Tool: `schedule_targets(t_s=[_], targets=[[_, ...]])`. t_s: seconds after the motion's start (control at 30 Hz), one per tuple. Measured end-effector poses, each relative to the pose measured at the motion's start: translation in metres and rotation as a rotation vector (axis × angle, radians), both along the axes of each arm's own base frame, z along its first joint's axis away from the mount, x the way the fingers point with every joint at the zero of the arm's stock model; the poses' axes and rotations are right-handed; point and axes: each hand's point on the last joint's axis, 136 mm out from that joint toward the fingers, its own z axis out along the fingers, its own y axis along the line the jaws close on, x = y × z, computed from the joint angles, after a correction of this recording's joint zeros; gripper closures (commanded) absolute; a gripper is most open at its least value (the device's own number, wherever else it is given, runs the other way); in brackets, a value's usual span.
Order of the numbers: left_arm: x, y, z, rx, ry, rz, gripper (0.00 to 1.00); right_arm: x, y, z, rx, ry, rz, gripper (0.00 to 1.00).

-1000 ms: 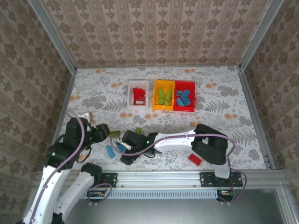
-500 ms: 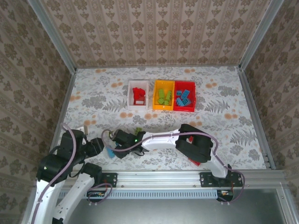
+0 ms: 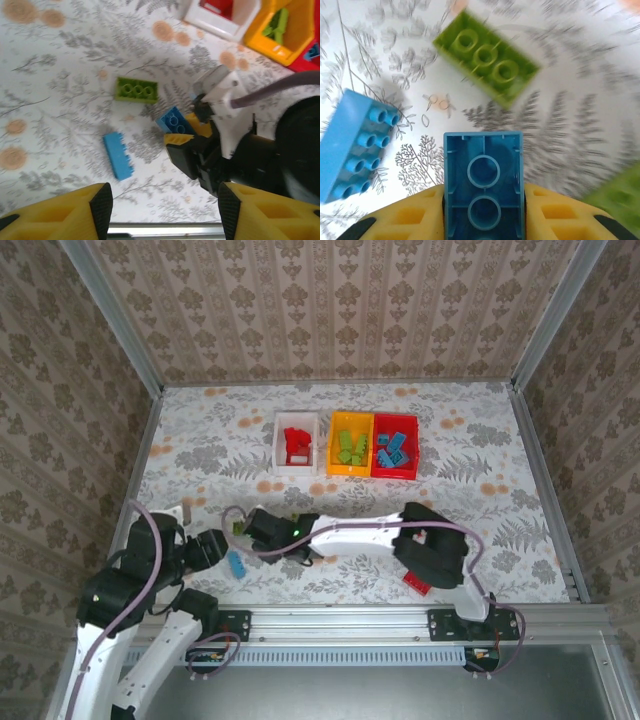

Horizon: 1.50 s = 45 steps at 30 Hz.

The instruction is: Sort the legos into containers by color

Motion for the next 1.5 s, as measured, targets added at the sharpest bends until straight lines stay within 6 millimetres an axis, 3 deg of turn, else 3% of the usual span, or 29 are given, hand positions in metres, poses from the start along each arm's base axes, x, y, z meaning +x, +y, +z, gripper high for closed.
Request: schedule_targets(t_s=[0.1,0.2,0.27,0.4,0.53,0.77,0.9,1.07,1.27,1.5], targets=[[0.025,-0.024,0.010,-0.058,-0.010,-0.049,0.38,0.029,-0.035,0.058,0.089,-0.045,-0.093,0.67],[0.058,-0.050,0.012,-0.100,0.000,-0.097,0.38,0.077,-0.098,0.113,0.189,-0.102,-0.262,0.67],[0.082,-0.071,0.010,-0.119,0.007,-0.136,0.38,0.107,-0.149,0.135,0.231,-0.133,-0.395,0.66],[0.110,-0.116,0.006,-0.111,0.034,-0.249,0.37,0.158,-0.239,0.135,0.227,-0.130,-0.632,0.67],[0.138,-0.173,0.013,-0.110,-0.004,-0.374,0.37,0.195,-0.302,0.101,0.153,-0.046,-0.796,0.67],[0.176,-0.260,0.033,-0.105,-0.108,-0.540,0.36,0.258,-0.328,0.055,0.081,0.083,-0.888,0.67],[0.184,-0.291,0.025,-0.079,-0.133,-0.619,0.36,0.273,-0.339,0.032,0.057,0.144,-0.922,0.64],[0.181,-0.310,-0.006,-0.027,-0.104,-0.713,0.34,0.276,-0.349,0.017,0.024,0.191,-0.954,0.55],[0.158,-0.330,-0.038,0.035,-0.057,-0.848,0.34,0.275,-0.346,0.022,0.034,0.207,-0.942,0.40],[0.137,-0.342,-0.053,0.063,-0.035,-0.930,0.33,0.275,-0.342,0.030,0.058,0.208,-0.927,0.40]])
